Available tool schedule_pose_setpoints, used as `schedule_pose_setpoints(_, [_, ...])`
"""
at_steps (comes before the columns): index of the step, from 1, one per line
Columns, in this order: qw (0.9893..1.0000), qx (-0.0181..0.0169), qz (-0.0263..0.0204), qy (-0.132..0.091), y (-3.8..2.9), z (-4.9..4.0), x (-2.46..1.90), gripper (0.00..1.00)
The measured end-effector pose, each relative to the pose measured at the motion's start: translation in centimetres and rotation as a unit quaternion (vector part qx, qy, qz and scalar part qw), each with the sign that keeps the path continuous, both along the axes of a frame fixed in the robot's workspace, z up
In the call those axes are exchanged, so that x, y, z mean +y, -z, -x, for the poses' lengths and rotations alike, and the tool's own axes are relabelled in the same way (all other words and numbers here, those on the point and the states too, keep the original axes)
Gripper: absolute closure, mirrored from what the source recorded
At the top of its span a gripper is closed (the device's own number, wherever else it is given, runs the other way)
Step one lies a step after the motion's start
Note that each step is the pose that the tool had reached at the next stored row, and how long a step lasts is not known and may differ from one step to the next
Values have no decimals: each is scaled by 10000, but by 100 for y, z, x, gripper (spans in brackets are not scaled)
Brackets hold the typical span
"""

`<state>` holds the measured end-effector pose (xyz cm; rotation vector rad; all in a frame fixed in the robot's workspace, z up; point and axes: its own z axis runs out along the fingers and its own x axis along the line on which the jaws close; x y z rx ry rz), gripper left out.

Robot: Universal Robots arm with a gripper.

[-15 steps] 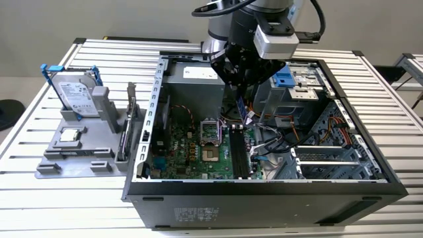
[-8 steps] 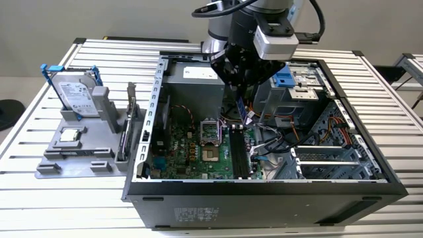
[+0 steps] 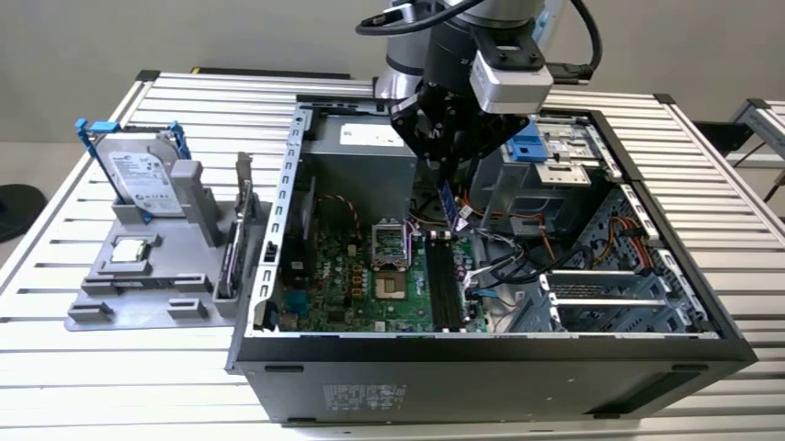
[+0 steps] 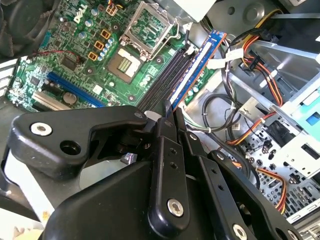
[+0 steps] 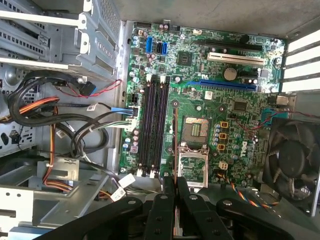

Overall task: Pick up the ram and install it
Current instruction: 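Insert the ram into the slot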

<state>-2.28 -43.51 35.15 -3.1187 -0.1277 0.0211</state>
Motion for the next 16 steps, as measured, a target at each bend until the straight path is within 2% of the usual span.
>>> schedule_pose_setpoints(8, [10000,0,0,0,5,0,0,100])
schedule_pose_setpoints(16, [10000,0,0,3,87,0,0,100])
